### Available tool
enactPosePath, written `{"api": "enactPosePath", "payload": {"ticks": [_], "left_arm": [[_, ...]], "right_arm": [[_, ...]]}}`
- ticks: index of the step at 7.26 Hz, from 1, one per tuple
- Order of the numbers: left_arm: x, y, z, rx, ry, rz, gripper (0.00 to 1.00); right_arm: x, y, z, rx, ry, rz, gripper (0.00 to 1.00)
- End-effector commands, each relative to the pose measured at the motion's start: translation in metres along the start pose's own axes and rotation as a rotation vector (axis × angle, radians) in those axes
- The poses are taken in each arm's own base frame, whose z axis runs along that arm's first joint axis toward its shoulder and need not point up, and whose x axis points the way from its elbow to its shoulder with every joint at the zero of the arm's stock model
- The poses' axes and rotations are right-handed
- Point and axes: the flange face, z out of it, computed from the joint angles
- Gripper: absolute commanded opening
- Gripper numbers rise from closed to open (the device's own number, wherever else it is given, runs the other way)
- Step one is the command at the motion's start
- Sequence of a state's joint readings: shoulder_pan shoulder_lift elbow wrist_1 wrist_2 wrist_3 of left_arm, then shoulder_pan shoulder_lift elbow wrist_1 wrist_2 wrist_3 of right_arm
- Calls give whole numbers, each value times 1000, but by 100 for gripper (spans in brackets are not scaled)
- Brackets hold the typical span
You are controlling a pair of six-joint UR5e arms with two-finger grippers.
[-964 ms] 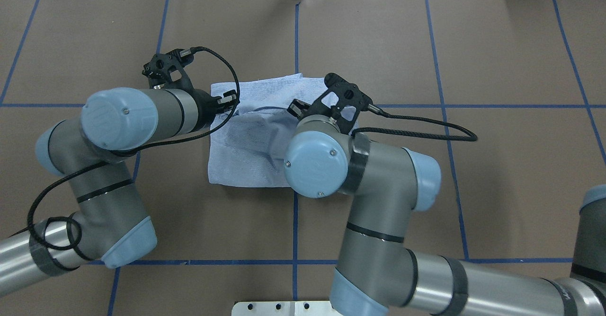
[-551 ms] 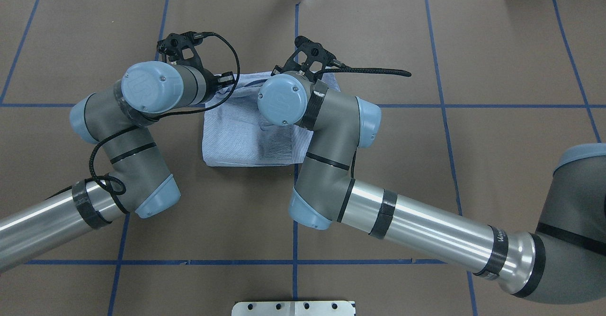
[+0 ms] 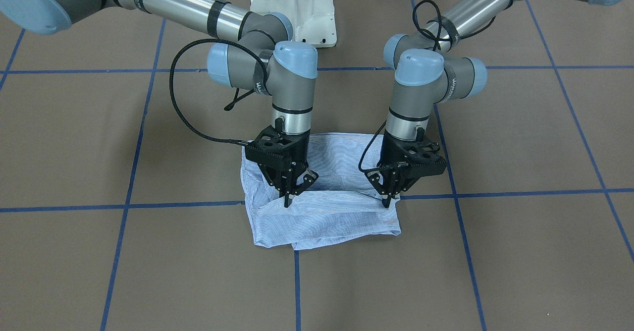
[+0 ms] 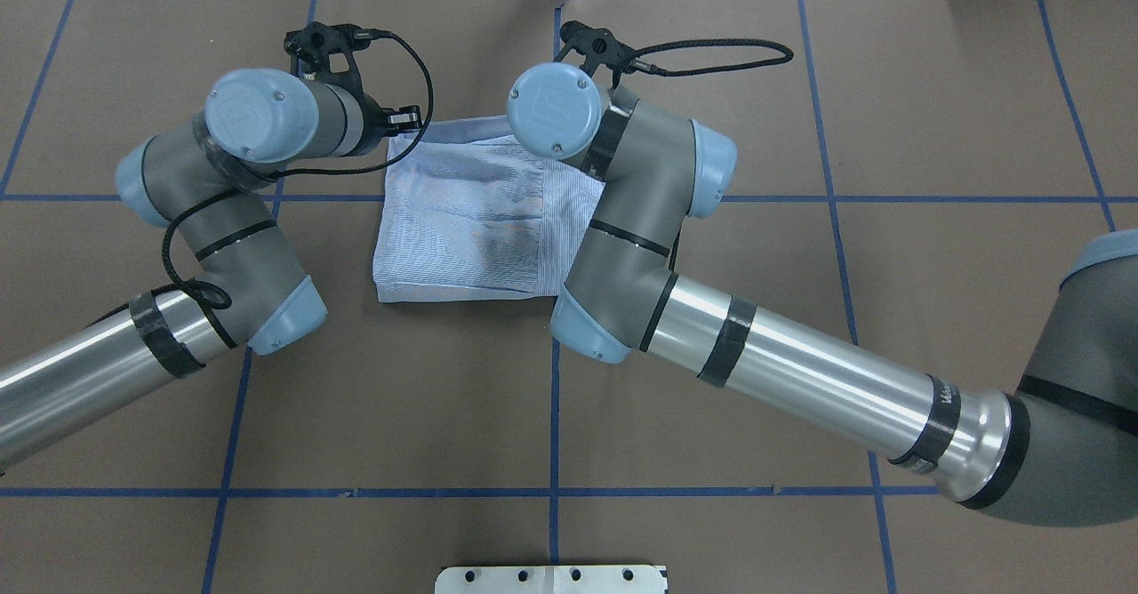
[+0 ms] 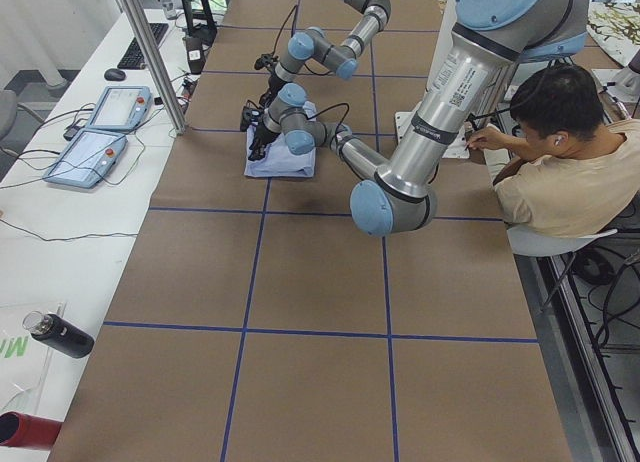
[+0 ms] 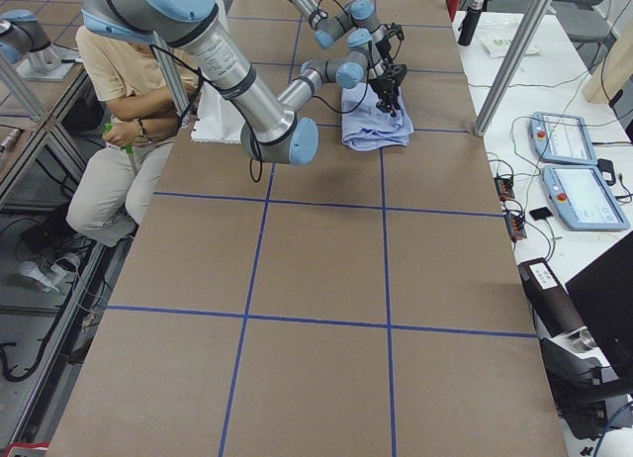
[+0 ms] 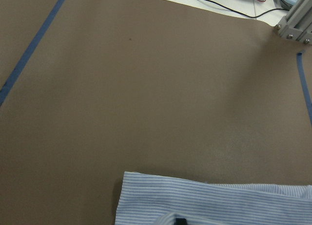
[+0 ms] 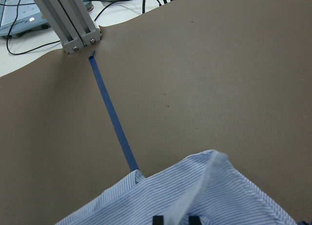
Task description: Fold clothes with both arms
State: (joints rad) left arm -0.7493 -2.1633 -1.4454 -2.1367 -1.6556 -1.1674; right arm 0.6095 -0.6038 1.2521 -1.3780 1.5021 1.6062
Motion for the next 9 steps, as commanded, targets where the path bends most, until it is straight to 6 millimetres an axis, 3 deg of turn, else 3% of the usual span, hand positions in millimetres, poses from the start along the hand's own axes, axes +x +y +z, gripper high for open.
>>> {"api": "enactPosePath", "payload": {"ticks": [1,2,3,4,5,6,7,9], "left_arm": [[-30,-49,-41,-102,100,146,100],[-61,-47,-57,-112,109,221,100],[-95,-40,-78,-128,96,303,100],[-127,-34,-105,-146,52,409,100],[-160,-39,-140,-159,-3,483,100],[-207,-49,-173,-191,-17,538,100],[-279,-62,-202,-211,-31,608,100],[-415,-56,-261,-224,-99,613,100]], "right_arm": [[9,-74,-30,-145,17,-66,100],[42,-105,-50,-203,26,-116,100],[110,-134,-70,-226,15,-200,100],[194,-165,-88,-260,12,-294,100],[263,-194,-107,-283,16,-378,100],[339,-221,-119,-306,41,-457,100],[425,-252,-128,-342,48,-540,100],[600,-292,-147,-386,84,-680,100]]}}
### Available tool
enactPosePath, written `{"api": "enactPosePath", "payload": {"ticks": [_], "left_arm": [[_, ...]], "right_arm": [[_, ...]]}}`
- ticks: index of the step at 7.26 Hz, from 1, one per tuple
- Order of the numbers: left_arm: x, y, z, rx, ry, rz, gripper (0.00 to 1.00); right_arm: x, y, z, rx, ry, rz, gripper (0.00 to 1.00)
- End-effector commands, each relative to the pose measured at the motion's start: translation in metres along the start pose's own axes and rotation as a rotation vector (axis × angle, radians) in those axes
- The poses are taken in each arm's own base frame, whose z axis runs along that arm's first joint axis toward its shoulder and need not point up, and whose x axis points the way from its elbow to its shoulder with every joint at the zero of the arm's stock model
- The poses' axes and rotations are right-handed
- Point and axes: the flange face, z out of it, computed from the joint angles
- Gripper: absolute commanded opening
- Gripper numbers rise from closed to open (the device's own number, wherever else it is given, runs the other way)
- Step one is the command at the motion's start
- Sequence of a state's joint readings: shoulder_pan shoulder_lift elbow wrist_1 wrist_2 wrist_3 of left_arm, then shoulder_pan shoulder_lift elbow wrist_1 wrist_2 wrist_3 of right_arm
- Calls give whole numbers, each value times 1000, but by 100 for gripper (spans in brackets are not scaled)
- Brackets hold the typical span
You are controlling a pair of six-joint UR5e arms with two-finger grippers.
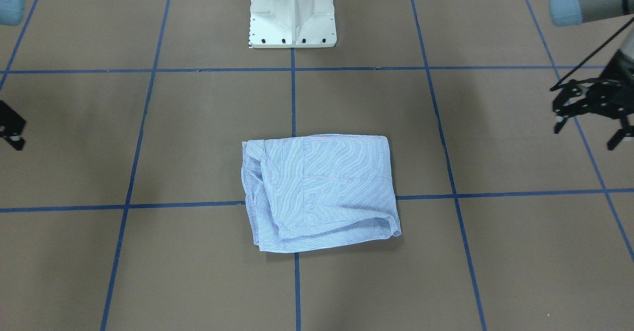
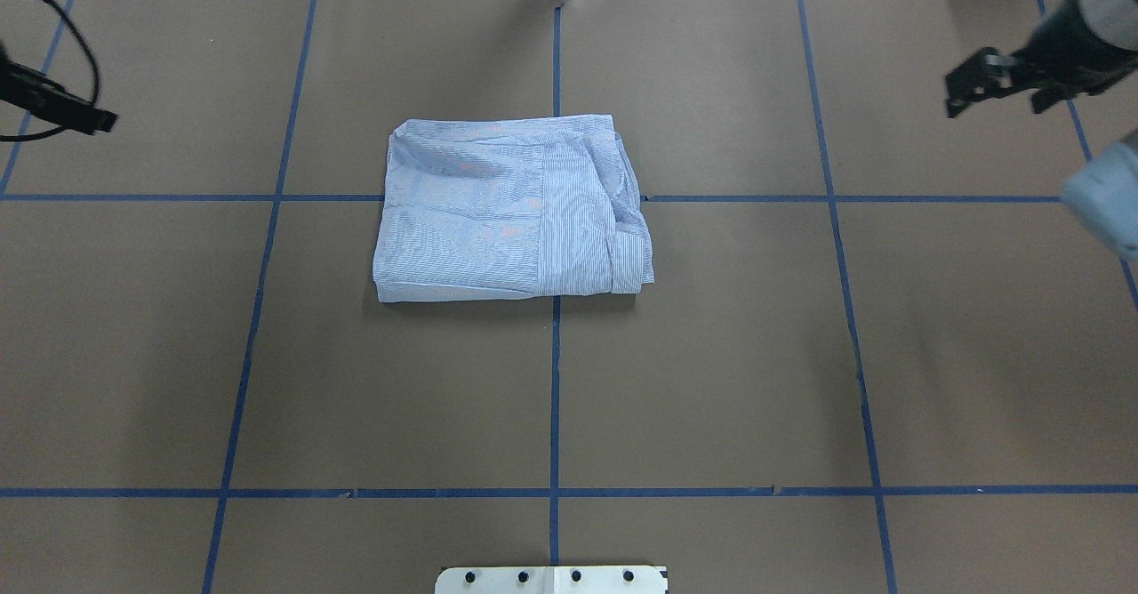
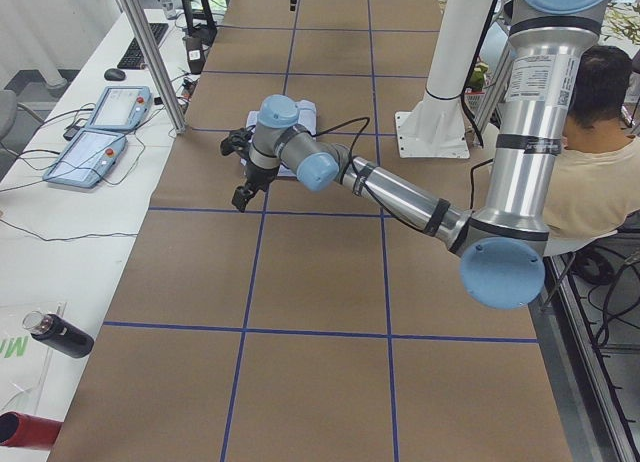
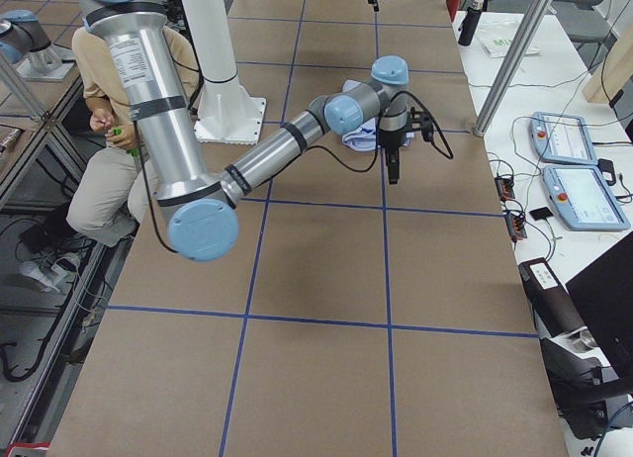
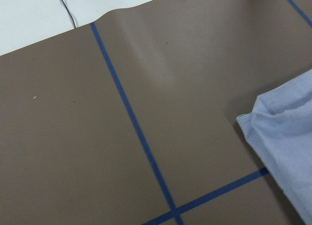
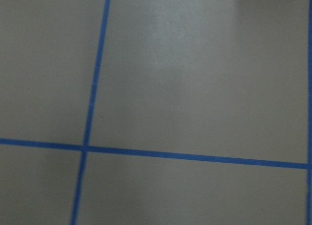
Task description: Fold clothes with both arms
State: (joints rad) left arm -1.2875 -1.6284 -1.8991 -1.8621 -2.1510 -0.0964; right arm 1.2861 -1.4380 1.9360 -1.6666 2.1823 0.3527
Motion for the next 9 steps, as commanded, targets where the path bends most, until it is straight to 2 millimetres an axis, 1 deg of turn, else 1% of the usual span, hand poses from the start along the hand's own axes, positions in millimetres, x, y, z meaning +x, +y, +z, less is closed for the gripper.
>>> {"api": "enactPosePath", "payload": {"ticks": [1,2,3,4,5,6,7,8,9], "left_arm": [[-98,121,-31,-62,26,-156,100],[-115,144,-24,-80,66,-212,100],[-133,155,-54,-43,38,-276,100],[-143,172,-38,-130,41,-334,100],[-145,189,-24,-224,69,-338,100],[-146,205,-13,-340,86,-422,100],[-146,219,-9,-375,91,-451,100],[-141,212,-15,-353,98,-439,100],[-143,201,-16,-339,95,-429,100]], "right_arm": [[160,87,-12,-45,-23,-88,100],[206,121,-2,-75,-76,-50,100],[231,153,7,-98,-78,-31,100],[241,166,12,-109,-73,-5,100],[246,173,15,-119,-73,12,100],[251,177,22,-137,-82,39,100],[258,184,32,-159,-85,65,100],[265,189,39,-171,-85,77,100],[272,197,40,-175,-82,96,100]]}}
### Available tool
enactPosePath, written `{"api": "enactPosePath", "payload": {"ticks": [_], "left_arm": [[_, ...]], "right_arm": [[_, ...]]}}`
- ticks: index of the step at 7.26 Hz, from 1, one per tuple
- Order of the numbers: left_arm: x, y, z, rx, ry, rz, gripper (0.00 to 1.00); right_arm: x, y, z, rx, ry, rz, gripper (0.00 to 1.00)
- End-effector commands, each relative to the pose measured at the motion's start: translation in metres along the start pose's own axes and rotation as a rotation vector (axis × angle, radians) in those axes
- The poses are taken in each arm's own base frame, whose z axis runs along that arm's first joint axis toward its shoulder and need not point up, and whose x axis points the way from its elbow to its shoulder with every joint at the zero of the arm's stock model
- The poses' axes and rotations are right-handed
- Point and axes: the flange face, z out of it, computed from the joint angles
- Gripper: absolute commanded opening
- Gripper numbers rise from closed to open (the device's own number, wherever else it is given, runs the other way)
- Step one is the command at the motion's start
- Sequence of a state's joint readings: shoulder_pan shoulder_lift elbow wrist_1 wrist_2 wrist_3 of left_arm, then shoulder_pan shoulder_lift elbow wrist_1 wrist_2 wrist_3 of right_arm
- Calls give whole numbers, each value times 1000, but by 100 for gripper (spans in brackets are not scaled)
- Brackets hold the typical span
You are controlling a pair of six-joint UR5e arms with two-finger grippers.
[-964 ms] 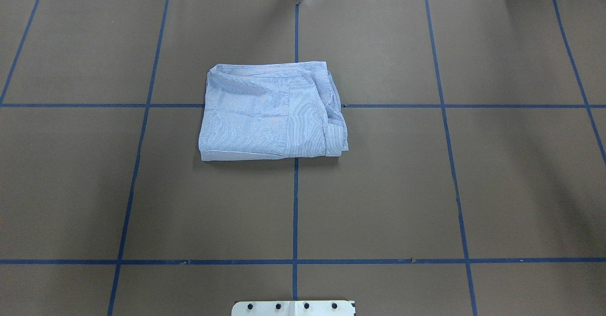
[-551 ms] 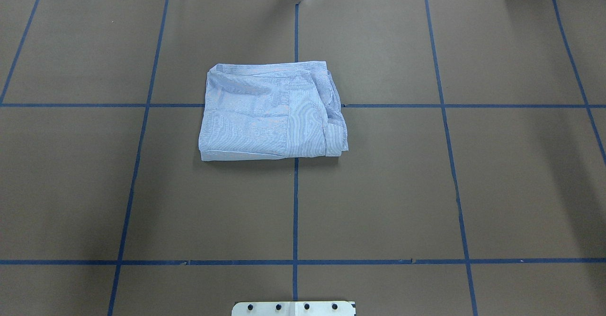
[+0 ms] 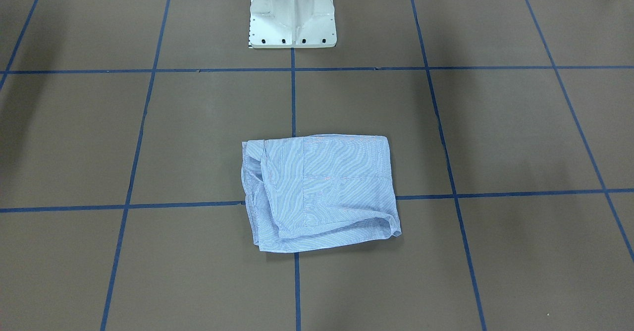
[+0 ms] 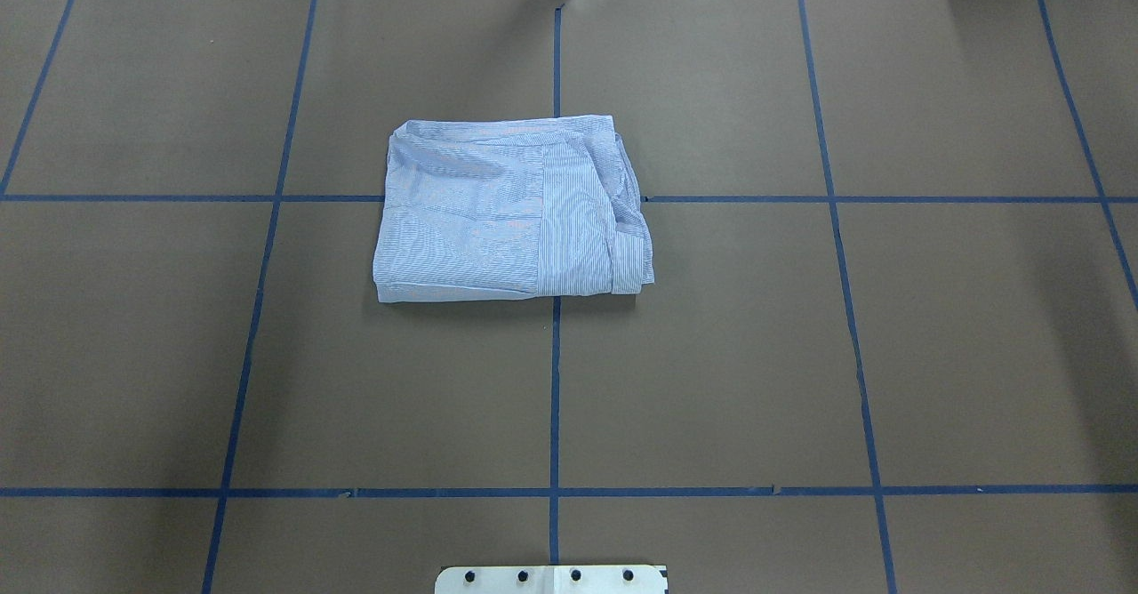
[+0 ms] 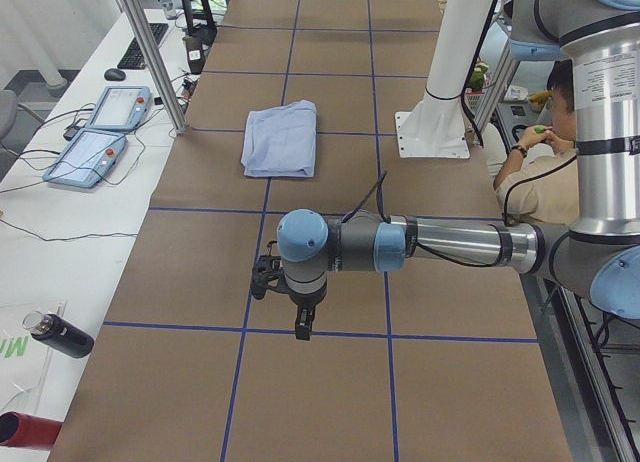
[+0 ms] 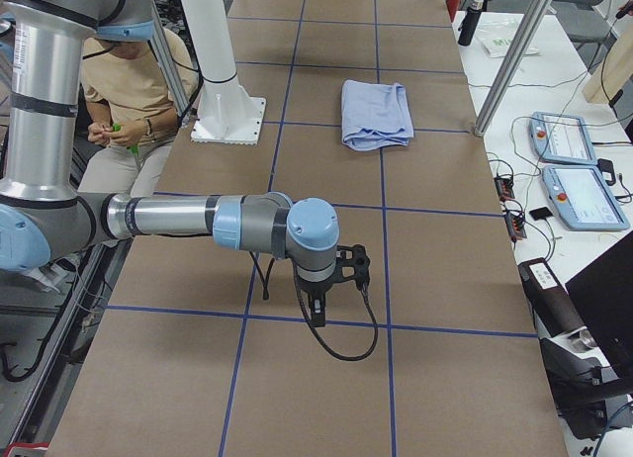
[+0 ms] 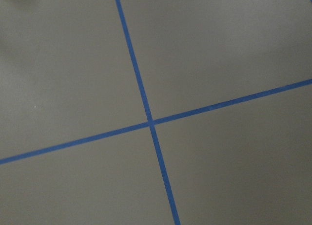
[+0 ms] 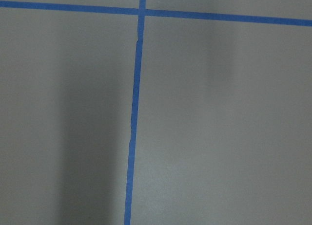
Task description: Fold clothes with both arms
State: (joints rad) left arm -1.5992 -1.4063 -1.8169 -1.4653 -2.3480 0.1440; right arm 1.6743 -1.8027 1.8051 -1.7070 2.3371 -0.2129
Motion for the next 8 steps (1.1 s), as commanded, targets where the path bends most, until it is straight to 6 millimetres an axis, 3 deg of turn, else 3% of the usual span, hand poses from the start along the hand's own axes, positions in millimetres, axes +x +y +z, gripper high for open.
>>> {"api": "enactPosePath", "payload": {"ticks": [1,5,7,8], "left_arm": [[10,-12,-11,48,-3,47,100],[9,-10,-11,98,-20,95,100],[9,-10,-12,99,-20,96,100],[10,-10,-12,100,-20,99,100]], "right_arm": [[16,14,11,-21,0,39,100],[36,49,26,-68,55,86,100],[6,37,-1,-7,71,70,100],[-14,28,0,-15,74,74,100]]}}
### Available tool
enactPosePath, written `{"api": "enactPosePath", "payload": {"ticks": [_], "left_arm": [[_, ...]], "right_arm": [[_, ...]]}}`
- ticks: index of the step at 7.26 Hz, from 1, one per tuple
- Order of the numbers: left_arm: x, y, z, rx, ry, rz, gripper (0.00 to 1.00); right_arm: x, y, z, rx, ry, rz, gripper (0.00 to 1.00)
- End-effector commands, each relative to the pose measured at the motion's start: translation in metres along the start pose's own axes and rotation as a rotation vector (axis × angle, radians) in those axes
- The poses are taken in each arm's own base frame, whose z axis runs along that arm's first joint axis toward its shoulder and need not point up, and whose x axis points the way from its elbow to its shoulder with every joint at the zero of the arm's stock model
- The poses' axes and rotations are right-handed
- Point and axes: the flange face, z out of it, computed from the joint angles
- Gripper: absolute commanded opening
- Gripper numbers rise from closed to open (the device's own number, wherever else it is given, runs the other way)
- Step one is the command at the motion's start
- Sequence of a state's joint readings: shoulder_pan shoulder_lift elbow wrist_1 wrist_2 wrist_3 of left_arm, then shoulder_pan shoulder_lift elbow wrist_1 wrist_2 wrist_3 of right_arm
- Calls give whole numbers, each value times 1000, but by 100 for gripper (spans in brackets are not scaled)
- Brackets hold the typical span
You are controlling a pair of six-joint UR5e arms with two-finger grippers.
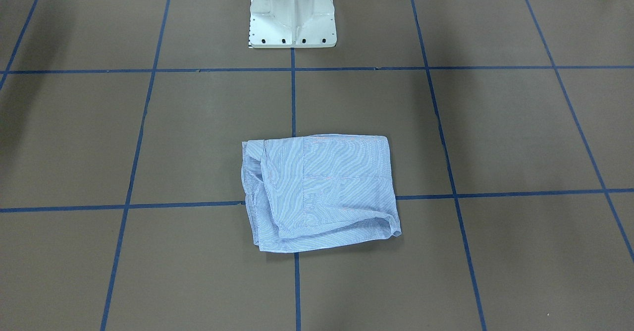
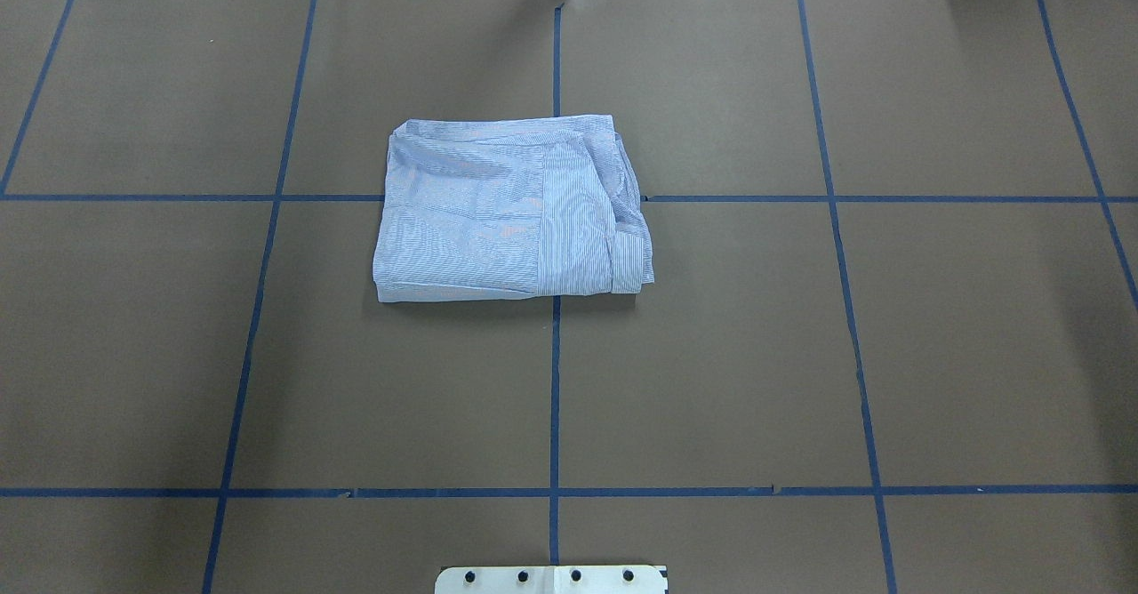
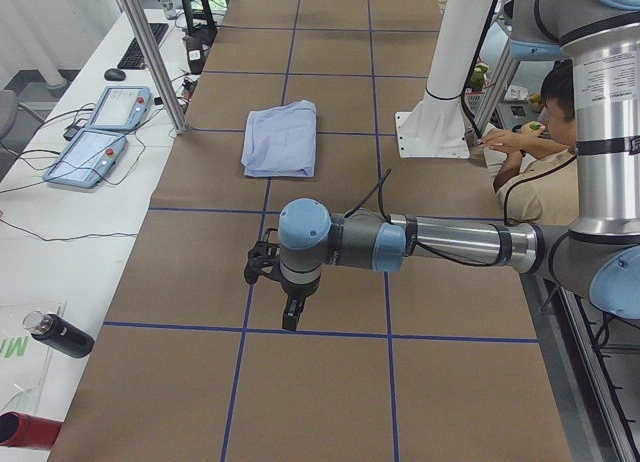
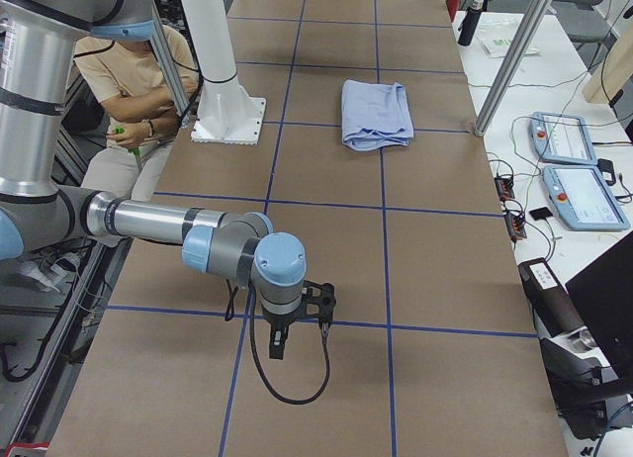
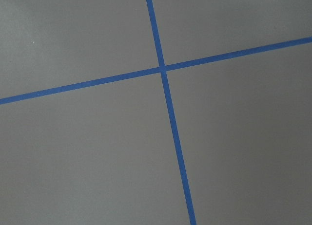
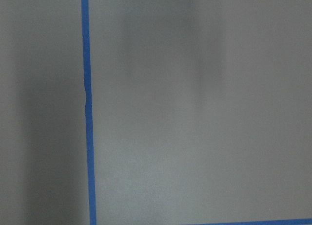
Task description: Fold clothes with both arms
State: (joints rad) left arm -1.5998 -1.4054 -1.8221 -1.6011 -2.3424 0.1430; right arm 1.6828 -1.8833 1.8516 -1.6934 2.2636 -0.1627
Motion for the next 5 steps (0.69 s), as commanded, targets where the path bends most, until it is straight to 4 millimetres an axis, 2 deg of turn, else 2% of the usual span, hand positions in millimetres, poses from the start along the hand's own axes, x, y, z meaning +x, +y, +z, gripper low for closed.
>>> {"api": "enactPosePath", "payload": {"ticks": [1,2,5], "left_arm": [[1,0,-1,2,1,2,100],[1,0,-1,2,1,4,100],[3,-1,-2,6,7,6,100]], "right_arm": [[-36,-14,-5,24,9,-48,100],[-50,-23,-4,64,13,-102,100],[-53,-23,-4,81,2,-106,100]]}}
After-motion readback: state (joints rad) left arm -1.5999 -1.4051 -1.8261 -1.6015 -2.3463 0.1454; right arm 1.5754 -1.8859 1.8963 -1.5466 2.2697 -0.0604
